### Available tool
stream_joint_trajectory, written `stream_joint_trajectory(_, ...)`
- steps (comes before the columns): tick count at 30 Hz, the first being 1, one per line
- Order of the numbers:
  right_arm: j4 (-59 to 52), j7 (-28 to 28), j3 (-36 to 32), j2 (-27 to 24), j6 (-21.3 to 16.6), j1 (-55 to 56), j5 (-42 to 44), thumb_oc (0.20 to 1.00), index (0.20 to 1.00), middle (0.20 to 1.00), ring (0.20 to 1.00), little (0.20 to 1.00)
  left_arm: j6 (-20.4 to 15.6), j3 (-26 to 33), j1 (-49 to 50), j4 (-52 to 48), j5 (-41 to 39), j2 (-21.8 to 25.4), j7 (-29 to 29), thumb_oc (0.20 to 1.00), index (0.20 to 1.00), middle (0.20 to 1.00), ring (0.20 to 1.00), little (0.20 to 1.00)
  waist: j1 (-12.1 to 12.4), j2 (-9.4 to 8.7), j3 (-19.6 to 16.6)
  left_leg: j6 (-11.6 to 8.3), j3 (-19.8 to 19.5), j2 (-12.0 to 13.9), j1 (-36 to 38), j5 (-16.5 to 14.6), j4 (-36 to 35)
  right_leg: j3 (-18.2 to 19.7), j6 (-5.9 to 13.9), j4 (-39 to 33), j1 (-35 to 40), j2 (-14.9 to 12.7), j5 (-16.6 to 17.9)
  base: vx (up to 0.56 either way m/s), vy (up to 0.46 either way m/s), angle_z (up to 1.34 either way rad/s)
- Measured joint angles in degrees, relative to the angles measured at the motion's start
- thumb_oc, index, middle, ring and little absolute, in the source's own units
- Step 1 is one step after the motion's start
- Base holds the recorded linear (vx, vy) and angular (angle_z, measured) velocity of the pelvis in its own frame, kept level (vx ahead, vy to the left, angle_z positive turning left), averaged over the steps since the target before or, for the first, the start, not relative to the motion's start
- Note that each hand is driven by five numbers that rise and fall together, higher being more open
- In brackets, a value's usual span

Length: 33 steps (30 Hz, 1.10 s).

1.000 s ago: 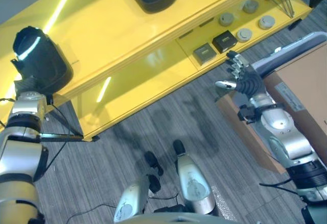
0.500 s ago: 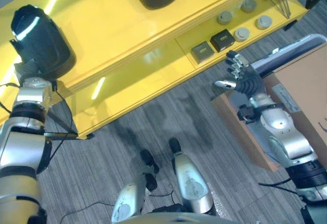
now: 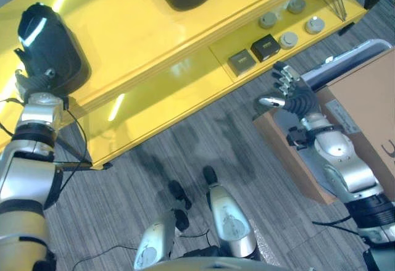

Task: Move parts from the plastic box to the shelf.

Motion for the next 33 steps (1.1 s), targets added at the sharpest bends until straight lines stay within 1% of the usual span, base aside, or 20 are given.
stream_joint_trajectory(5,0.0,0.1,0.0,0.0,0.0,0.0,0.0,1.000,1.000,1.000,1.000,1.000,-0.8,0.1,0.6,-0.5,-0.5,-0.4,0.4,1.000,1.000,1.000,1.000,1.000,-0.1,0.02,0.0,-0.05,0.1,-0.1,1.4,0.0,-1.0,0.0,0.02,-0.7,1.3,0.1,0.1,0.00,0.003,-0.01)
stream_joint_trajectory(7,0.0,0.1,-0.1,0.1,0.0,0.1,0.0,1.000,1.000,1.000,1.000,1.000,-2.8,0.2,1.7,-1.5,-0.5,-0.5,0.4,1.000,1.000,1.000,1.000,1.000,-0.1,0.03,0.0,-0.05,0.2,-0.1,1.7,0.0,-1.2,0.0,0.01,-0.8,1.5,0.1,0.2,0.00,0.000,0.00)
stream_joint_trajectory(10,-0.1,0.2,-0.3,0.3,0.0,0.8,0.0,1.000,1.000,1.000,1.000,1.000,-4.9,0.5,3.9,-5.9,-0.5,-0.5,0.5,1.000,1.000,1.000,1.000,1.000,0.0,0.07,0.0,0.34,0.1,-0.1,2.6,0.4,-1.8,-0.3,0.02,-1.4,2.6,0.1,0.4,0.00,0.004,0.05)
stream_joint_trajectory(11,-0.3,0.3,-2.2,1.4,-0.1,3.0,-0.1,1.000,1.000,1.000,1.000,1.000,-6.4,1.5,6.1,-12.1,-0.5,-0.5,0.9,1.000,1.000,1.000,1.000,1.000,0.6,0.12,0.0,0.43,-0.2,-0.1,3.2,0.4,-2.0,-0.7,0.02,-2.0,3.5,0.1,0.4,0.00,0.002,0.10)
stream_joint_trajectory(12,-0.3,0.3,-3.3,2.2,-0.2,4.4,-0.1,1.000,1.000,1.000,1.000,1.000,-7.9,1.7,7.1,-15.0,-0.4,-0.4,1.4,1.000,1.000,1.000,1.000,1.000,0.9,0.13,0.0,0.50,-0.4,-0.1,3.5,0.5,-2.0,-0.9,0.02,-2.3,4.0,0.1,0.4,0.00,0.000,0.07)
stream_joint_trajectory(14,-0.3,0.3,-3.5,2.5,-0.2,5.5,-0.1,1.000,1.000,1.000,1.000,1.000,-10.3,1.9,7.7,-17.3,0.2,-0.4,2.2,1.000,1.000,1.000,1.000,1.000,1.3,0.17,0.0,0.67,-0.4,-0.1,4.0,0.6,-2.0,-0.9,0.02,-2.6,4.7,0.0,0.4,0.00,0.000,0.00)
stream_joint_trajectory(15,-0.3,0.4,-3.5,2.6,-0.2,5.8,-0.1,1.000,1.000,1.000,1.000,1.000,-10.9,1.9,7.8,-17.9,0.3,-0.4,2.3,1.000,1.000,1.000,1.000,1.000,1.3,0.17,0.0,0.65,-0.5,-0.1,4.1,0.6,-2.1,-0.9,0.04,-2.9,4.9,0.0,0.4,0.01,-0.006,0.04)
stream_joint_trajectory(16,-1.6,1.0,-5.3,3.7,-0.2,7.5,-0.2,1.000,1.000,1.000,1.000,1.000,-11.7,4.9,11.5,-25.0,1.5,-0.4,2.5,1.000,1.000,1.000,1.000,1.000,1.7,0.53,-0.1,0.27,-0.6,-0.1,4.9,0.5,-3.1,-1.2,0.07,-4.0,6.0,0.1,0.7,0.01,-0.005,0.04)
stream_joint_trajectory(18,-2.6,1.3,-6.1,4.2,-0.3,9.1,-0.3,1.000,1.000,1.000,1.000,1.000,-13.6,5.7,14.2,-28.6,3.5,-0.4,2.6,1.000,1.000,1.000,1.000,1.000,2.1,0.57,-0.1,0.55,-0.7,-0.2,6.3,0.9,-3.7,-1.3,0.06,-4.9,7.5,0.2,1.0,0.04,-0.008,0.02)
stream_joint_trajectory(20,-3.1,1.5,-6.6,4.6,-0.2,9.4,-1.3,1.000,1.000,1.000,1.000,1.000,-13.5,8.0,17.0,-32.9,4.7,-0.4,2.5,1.000,1.000,1.000,1.000,1.000,2.4,0.95,-0.3,0.08,-0.9,-0.1,7.0,0.6,-4.0,-1.4,0.14,-6.2,8.8,0.3,1.2,0.04,-0.012,0.02)
stream_joint_trajectory(21,-4.3,1.5,-7.7,5.1,-0.2,10.4,-1.8,1.000,1.000,1.000,1.000,1.000,-13.6,10.3,20.4,-38.2,5.7,-0.4,2.4,1.000,1.000,1.000,1.000,1.000,3.0,1.32,-0.5,-0.17,-1.2,-0.1,7.6,0.4,-4.2,-1.6,0.03,-7.4,10.0,0.4,1.8,0.02,-0.015,0.07)
stream_joint_trajectory(23,-5.1,1.5,-8.5,5.4,-0.3,11.4,-2.3,1.000,1.000,1.000,1.000,1.000,-13.7,12.2,23.4,-41.4,7.0,-0.4,2.2,1.000,1.000,1.000,1.000,1.000,3.1,1.87,-0.9,-0.16,-1.9,-0.1,8.3,0.4,-4.3,-2.2,0.04,-8.4,11.3,0.4,2.0,0.02,-0.013,0.15)
stream_joint_trajectory(25,-5.2,1.5,-10.0,5.6,-0.2,12.5,-2.3,1.000,1.000,1.000,1.000,1.000,-13.7,15.0,27.3,-44.1,7.6,-0.4,1.7,1.000,1.000,1.000,1.000,1.000,4.7,3.26,-2.6,-0.21,-2.1,-0.1,8.3,0.4,-4.9,-2.7,0.04,-8.8,11.5,0.4,2.0,0.02,-0.009,0.12)
stream_joint_trajectory(26,-5.1,1.5,-10.4,5.6,-0.2,12.7,-2.3,1.000,1.000,1.000,1.000,1.000,-13.7,15.9,28.2,-44.7,8.0,-0.4,1.6,1.000,1.000,1.000,1.000,1.000,5.0,3.47,-2.7,-0.16,-2.2,-0.1,8.5,0.4,-4.9,-2.8,0.04,-9.0,11.7,0.4,2.1,0.01,-0.009,0.08)
stream_joint_trajectory(27,-5.1,1.5,-11.2,6.0,-0.1,13.4,-2.3,1.000,1.000,1.000,1.000,1.000,-13.9,17.1,29.6,-45.5,8.1,-0.3,1.4,1.000,1.000,1.000,1.000,1.000,5.9,3.81,-3.1,-0.15,-2.4,-0.1,9.1,0.4,-5.0,-3.0,0.00,-9.5,12.6,0.4,2.1,0.01,-0.017,0.09)
stream_joint_trajectory(29,-5.1,1.4,-11.7,6.6,0.0,13.9,-2.3,1.000,1.000,1.000,1.000,1.000,-15.2,18.5,31.5,-47.5,8.0,-0.3,0.3,1.000,1.000,1.000,1.000,1.000,6.4,3.82,-3.9,-0.22,-3.0,-0.1,9.4,0.3,-5.1,-3.4,0.00,-9.8,13.2,0.4,2.1,0.00,-0.031,0.13)
stream_joint_trajectory(30,-5.1,1.4,-11.9,6.9,0.0,14.4,-2.3,1.000,1.000,1.000,1.000,1.000,-15.7,19.7,33.3,-51.0,7.4,-0.4,-0.5,1.000,1.000,1.000,1.000,1.000,6.9,3.69,-4.8,-0.22,-3.3,-0.1,9.4,0.3,-5.3,-3.8,-0.01,-10.0,13.2,0.4,2.1,-0.01,-0.044,0.13)
stream_joint_trajectory(32,-5.3,1.3,-12.5,8.4,0.0,15.5,-2.6,1.000,1.000,1.000,1.000,1.000,-18.0,20.8,36.0,-56.7,5.6,-0.7,-2.7,1.000,1.000,1.000,1.000,1.000,7.6,3.40,-6.0,-0.10,-3.7,-0.1,9.4,0.4,-5.7,-4.3,0.00,-10.2,13.4,0.4,2.1,0.00,-0.076,0.11)
stream_joint_trajectory(33,-5.7,1.1,-12.9,11.1,0.0,17.3,-4.3,1.000,1.000,1.000,1.000,1.000,-19.5,21.8,39.7,-64.9,3.4,-3.6,-6.2,1.000,1.000,1.000,1.000,1.000,8.5,3.03,-7.3,-0.09,-3.8,-0.1,10.0,0.5,-5.9,-4.5,0.01,-10.8,14.4,0.5,2.1,0.00,-0.103,0.10)
